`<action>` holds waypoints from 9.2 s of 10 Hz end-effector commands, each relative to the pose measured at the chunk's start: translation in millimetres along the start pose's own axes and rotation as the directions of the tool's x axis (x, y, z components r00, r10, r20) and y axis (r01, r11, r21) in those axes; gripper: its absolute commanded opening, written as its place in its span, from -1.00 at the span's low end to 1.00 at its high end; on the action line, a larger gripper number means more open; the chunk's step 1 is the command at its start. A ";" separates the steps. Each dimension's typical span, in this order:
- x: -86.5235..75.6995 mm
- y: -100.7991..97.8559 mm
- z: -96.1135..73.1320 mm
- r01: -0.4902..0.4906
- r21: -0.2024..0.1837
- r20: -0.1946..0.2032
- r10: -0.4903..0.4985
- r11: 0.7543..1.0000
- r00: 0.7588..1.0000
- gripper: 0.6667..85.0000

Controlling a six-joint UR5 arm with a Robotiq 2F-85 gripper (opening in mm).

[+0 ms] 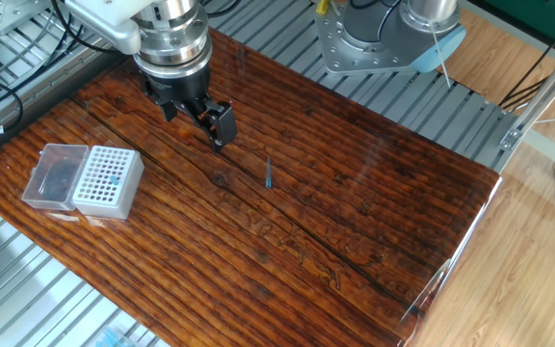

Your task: Insert a medium pipette tip into the holder for medium pipette tips

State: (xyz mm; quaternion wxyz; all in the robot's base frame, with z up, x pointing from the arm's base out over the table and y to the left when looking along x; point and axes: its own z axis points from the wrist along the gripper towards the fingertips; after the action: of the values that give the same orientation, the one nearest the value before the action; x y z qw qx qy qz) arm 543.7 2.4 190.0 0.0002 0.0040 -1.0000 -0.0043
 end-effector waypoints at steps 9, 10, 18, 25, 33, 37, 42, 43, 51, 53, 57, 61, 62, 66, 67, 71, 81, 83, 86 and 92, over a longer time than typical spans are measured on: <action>49.1 11.7 3.0 0.107 0.048 -0.145 -0.099 0.993 0.985 -0.99; 50.7 18.4 7.4 0.140 0.059 -0.137 -0.131 0.988 0.982 -0.99; 56.2 17.3 32.0 0.341 0.139 -0.158 -0.319 0.930 0.935 -0.99; 22.0 42.0 41.8 0.399 0.104 -0.032 -0.398 0.911 0.917 -0.99; 91.7 70.5 104.9 0.385 0.090 -0.080 -0.379 0.918 0.922 -0.99; 91.3 71.9 107.9 0.401 0.093 -0.067 -0.396 0.911 0.916 -0.99; 85.7 64.8 113.8 0.428 0.115 -0.041 -0.426 0.896 0.904 -0.99; 83.3 65.2 113.8 0.432 0.118 -0.033 -0.432 0.894 0.902 -0.99; 113.5 73.5 113.6 0.424 0.040 -0.123 -0.417 0.905 0.901 -0.99; 114.3 44.7 111.9 0.417 0.147 -0.196 -0.387 0.897 0.901 -0.76; 83.8 70.9 119.6 0.417 0.203 -0.287 -0.353 0.886 0.890 -0.26; 59.0 65.7 129.5 0.453 0.156 -0.334 -0.385 0.877 0.860 -0.20; 57.1 64.0 136.8 0.437 0.151 -0.340 -0.369 0.887 0.865 -0.20; 87.9 77.5 151.5 0.381 0.079 -0.417 -0.317 0.921 0.852 -0.23; 86.2 73.8 156.7 0.379 0.088 -0.414 -0.313 0.921 0.855 -0.23; 83.2 73.9 163.2 0.370 0.090 -0.404 -0.306 0.925 0.862 -0.23; 68.2 76.9 184.5 0.394 0.062 -0.478 -0.319 0.917 0.818 -0.20; 68.2 85.0 183.9 0.386 0.021 -0.497 -0.325 0.922 0.805 -0.20; 84.2 84.7 171.7 0.400 0.019 -0.537 -0.328 0.916 0.777 -0.20; 86.3 85.9 188.7 0.430 0.042 -0.535 -0.343 0.902 0.772 -0.20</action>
State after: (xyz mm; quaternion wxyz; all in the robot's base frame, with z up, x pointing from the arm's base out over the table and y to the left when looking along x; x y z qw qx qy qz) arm 460.3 83.3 10.2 0.2677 0.2061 -0.9378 0.0802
